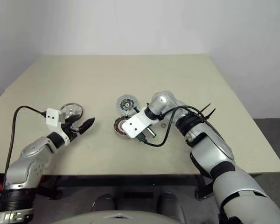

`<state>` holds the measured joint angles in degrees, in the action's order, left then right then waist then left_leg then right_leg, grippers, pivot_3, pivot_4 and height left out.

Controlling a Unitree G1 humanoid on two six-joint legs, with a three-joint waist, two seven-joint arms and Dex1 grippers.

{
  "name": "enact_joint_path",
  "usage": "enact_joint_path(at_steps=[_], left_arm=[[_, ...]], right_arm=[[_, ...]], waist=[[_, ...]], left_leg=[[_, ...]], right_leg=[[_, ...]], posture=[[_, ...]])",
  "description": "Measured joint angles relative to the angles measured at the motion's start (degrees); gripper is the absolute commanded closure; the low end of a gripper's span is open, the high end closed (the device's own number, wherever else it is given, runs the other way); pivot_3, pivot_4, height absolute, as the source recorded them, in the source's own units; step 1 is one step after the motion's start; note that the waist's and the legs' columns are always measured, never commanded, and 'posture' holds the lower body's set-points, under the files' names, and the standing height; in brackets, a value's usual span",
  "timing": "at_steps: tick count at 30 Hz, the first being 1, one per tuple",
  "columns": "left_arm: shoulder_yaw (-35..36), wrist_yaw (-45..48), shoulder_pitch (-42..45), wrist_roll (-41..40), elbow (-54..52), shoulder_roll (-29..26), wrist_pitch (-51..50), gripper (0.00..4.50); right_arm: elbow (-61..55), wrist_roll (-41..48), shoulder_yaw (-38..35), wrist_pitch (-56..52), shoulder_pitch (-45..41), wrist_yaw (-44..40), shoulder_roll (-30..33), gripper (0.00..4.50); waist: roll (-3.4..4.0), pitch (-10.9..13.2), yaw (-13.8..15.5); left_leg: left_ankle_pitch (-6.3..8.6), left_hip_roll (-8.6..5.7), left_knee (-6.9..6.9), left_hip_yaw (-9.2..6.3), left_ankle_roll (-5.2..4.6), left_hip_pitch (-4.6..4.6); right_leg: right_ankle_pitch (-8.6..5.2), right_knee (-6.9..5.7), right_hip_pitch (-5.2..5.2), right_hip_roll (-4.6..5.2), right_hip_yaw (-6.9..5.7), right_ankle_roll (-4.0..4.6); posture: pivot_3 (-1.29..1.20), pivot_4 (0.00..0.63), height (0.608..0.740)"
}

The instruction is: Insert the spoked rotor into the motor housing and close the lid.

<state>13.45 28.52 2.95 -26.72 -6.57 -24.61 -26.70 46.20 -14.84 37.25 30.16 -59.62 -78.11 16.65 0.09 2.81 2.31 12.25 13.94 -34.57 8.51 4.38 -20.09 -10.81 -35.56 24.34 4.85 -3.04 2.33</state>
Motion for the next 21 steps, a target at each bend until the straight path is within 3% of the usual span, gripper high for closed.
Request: enact_joint_path(at_steps=[7, 13, 16, 21], left_arm=[[-0.11, -0.12, -1.02, 0.02, -0.77, 0.17, -0.06, 0.00], [-0.11, -0.39, -1.02, 0.03, -1.04, 0.18, -0.06, 0.00], [-0.10, -0.53, -1.03, 0.03, -1.05, 0.16, -0.06, 0.00], [-0.10, -0.59, -1.07, 0.03, -1.07, 0.16, -0.06, 0.00]], right_arm=[[11.54, -5.11, -0.15, 1.16, -4.52, 8.48, -3.47, 4.46], [14.81, -6.29, -0.57, 3.10, -5.14, 10.64, -5.30, 4.46], [15.21, -6.89, -0.61, 4.38, -5.14, 11.63, -5.33, 3.76], [15.48, -7.19, -1.56, 5.66, -5.14, 12.11, -5.41, 2.18]], waist=[[0.05, 0.05, -0.07], [0.09, 0.07, -0.11], [0.09, 0.07, -0.11], [0.10, 0.08, -0.11]], left_leg=[[0.00, 0.00, 0.01, 0.00, 0.01, 0.03], [0.00, 0.02, 0.02, 0.01, 0.01, 0.04], [0.00, 0.02, 0.02, 0.01, 0.01, 0.06], [0.00, 0.02, 0.02, 0.01, 0.02, 0.07]], right_leg=[[0.00, -0.03, 0.00, 0.00, 0.00, 0.01], [-0.01, -0.04, 0.00, -0.01, 0.00, 0.02], [-0.01, -0.10, 0.00, -0.01, 0.00, 0.02], [-0.01, -0.12, 0.00, 0.00, 0.01, 0.02]], posture=[[0.00, 0.000, 0.740], [0.00, 0.000, 0.740], [0.00, 0.000, 0.740], [0.00, 0.000, 0.740]])
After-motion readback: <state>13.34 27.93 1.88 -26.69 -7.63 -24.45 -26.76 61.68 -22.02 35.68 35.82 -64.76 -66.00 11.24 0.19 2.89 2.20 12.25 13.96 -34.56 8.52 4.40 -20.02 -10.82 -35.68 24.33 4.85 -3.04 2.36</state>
